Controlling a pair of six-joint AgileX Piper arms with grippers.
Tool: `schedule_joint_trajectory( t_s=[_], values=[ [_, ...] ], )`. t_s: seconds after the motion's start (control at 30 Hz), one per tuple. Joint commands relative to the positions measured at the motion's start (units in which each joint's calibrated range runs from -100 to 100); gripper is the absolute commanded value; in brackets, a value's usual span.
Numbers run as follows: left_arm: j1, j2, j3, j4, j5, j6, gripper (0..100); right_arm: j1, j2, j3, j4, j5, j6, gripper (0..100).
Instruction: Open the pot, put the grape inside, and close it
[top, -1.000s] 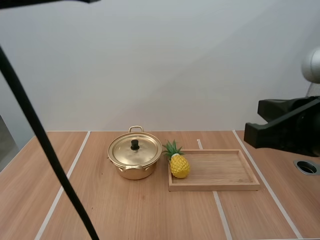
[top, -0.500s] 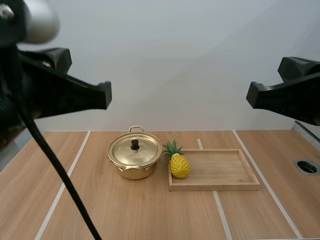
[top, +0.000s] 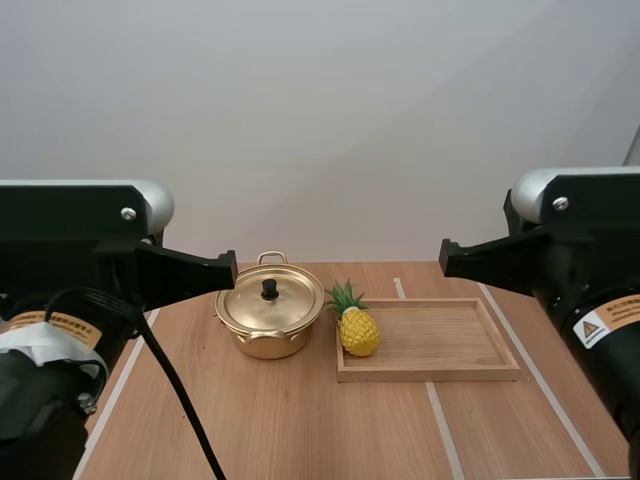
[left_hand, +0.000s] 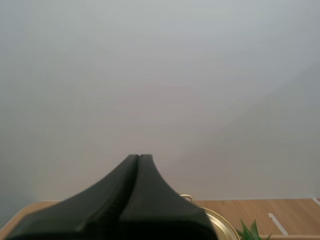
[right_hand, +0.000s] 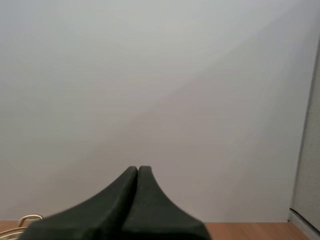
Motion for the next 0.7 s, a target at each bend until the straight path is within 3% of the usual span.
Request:
schedule_joint_trajectory(
  t_s=[0.0, 0.37, 0.47, 0.67],
  values=[
    [0.14, -0.74, 3.96, 0.36, -6.58, -0.65, 0, -0.19, -0.29, 5.09, -0.75, -3.34, 0.01, 0],
    [0.14, -4.30, 20.76, 0.36, -21.65, -0.65, 0, -0.19, -0.29, 25.39, -1.39, -11.74, -0.07, 0],
    [0.14, -4.30, 23.82, 0.36, -21.65, -0.65, 0, -0.19, -0.29, 25.44, -1.27, -11.50, 0.01, 0],
    [0.25, -4.30, 26.52, 0.36, -18.58, -0.65, 0, -0.19, -0.29, 25.44, 0.51, -0.58, 0.22, 0]
  ],
)
